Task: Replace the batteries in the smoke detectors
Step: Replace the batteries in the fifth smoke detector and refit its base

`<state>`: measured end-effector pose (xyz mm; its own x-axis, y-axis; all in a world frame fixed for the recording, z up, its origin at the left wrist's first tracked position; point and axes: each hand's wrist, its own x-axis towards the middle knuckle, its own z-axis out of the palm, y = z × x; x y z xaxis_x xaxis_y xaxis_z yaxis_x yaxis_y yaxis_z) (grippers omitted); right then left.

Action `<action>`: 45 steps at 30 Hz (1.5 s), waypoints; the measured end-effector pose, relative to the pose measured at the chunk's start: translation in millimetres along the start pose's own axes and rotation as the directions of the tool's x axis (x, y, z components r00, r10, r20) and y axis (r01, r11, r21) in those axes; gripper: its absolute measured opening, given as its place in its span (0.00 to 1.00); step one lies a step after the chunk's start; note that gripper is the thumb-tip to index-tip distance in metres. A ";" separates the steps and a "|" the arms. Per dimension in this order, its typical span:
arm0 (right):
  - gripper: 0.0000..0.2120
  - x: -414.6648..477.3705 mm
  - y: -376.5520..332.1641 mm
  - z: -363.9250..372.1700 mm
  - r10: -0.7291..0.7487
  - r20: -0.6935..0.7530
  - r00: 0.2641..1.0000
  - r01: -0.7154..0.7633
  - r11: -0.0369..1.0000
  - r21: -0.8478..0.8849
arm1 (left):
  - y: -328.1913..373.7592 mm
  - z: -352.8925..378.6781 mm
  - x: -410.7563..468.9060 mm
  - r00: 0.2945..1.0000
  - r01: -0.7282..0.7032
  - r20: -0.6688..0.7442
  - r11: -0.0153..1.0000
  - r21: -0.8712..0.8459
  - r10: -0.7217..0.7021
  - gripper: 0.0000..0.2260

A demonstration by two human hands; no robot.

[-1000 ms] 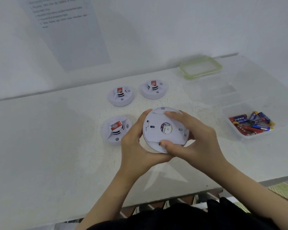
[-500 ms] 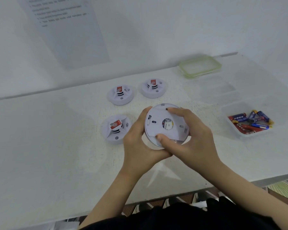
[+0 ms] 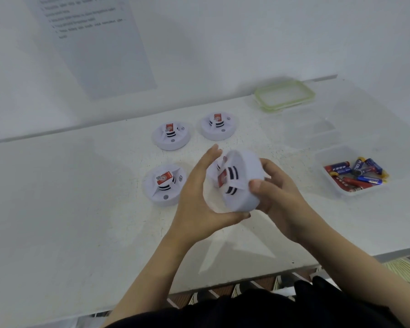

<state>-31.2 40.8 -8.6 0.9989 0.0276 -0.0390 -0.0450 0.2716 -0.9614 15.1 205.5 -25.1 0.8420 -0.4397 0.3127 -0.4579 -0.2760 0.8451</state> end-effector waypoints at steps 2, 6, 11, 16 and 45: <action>0.38 0.5 1.6 -3.2 0.012 0.055 0.998 -0.018 0.992 0.124 | -3.8 -1.2 -0.3 0.999 0.040 0.003 0.998 -0.050 -0.039 0.47; 0.34 1.8 4.7 -10.3 0.000 0.155 0.988 -0.044 0.957 0.286 | -5.4 -5.5 1.5 0.998 0.054 -0.020 0.989 -0.139 -0.057 0.41; 0.22 4.3 3.3 -15.8 0.069 0.104 0.992 -0.087 0.981 0.173 | -6.4 -11.8 1.8 0.999 0.036 -0.017 0.987 -0.159 -0.039 0.40; 0.21 10.2 1.6 -15.6 0.113 -0.025 0.993 -0.114 0.993 -0.042 | -11.0 -21.3 1.1 0.988 0.117 0.132 0.963 -0.244 -0.086 0.41; 0.29 12.1 4.9 -9.6 0.079 -0.021 0.997 -0.081 0.988 -0.134 | -15.8 -18.0 5.3 0.987 0.160 0.009 0.984 -0.079 -0.160 0.47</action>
<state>-19.2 33.2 -16.4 0.9923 0.0291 -0.1203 -0.1232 0.1372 -0.9829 31.9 222.9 -29.0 0.9018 -0.3976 0.1696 -0.2931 -0.2742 0.9159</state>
